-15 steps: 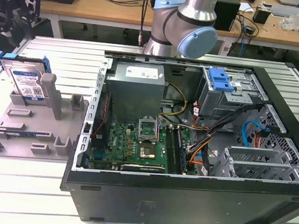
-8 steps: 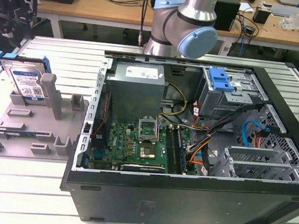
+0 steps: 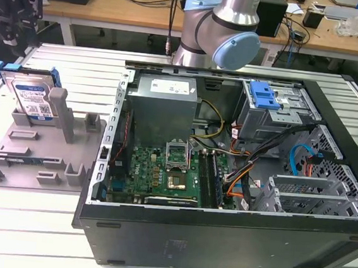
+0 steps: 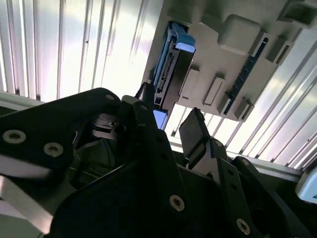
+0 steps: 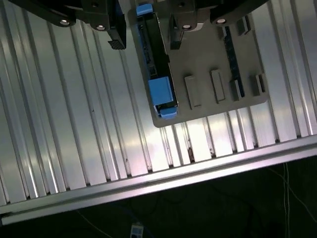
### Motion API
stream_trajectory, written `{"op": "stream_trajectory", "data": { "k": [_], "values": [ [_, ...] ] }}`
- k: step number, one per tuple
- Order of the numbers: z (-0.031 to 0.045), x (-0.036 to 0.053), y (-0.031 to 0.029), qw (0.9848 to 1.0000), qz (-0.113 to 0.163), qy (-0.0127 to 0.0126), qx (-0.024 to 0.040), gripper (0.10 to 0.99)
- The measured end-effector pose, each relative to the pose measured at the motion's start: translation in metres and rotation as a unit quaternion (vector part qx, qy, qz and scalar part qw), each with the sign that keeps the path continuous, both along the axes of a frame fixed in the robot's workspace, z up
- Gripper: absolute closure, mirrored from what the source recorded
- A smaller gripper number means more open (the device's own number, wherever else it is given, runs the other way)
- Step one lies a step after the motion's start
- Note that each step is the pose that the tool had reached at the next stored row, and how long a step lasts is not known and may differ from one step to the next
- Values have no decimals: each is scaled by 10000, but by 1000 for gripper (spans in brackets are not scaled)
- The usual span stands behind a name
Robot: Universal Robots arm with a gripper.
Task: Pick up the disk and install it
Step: 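Pick up the disk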
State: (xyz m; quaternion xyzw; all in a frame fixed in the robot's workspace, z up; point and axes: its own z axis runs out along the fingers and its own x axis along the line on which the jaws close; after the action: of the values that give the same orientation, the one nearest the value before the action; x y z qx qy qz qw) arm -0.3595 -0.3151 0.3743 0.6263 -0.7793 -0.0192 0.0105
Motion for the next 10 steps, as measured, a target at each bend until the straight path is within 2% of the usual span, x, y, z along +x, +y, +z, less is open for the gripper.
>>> {"op": "stream_trajectory", "data": {
  "k": [2, 4, 5, 6, 8, 10],
  "values": [
    [0, 0, 0, 9999, 170, -13, 0, 604],
    [0, 0, 1, 9996, 266, -50, -1, 604],
    [0, -1, 1, 9995, 294, -85, -3, 604],
    [-1, 0, 2, 9994, 315, -158, -9, 604],
    [-6, -25, 5, 9992, 328, -242, -14, 604],
    [-16, -80, 5, 9991, 336, -246, -14, 604]
  ]
}}
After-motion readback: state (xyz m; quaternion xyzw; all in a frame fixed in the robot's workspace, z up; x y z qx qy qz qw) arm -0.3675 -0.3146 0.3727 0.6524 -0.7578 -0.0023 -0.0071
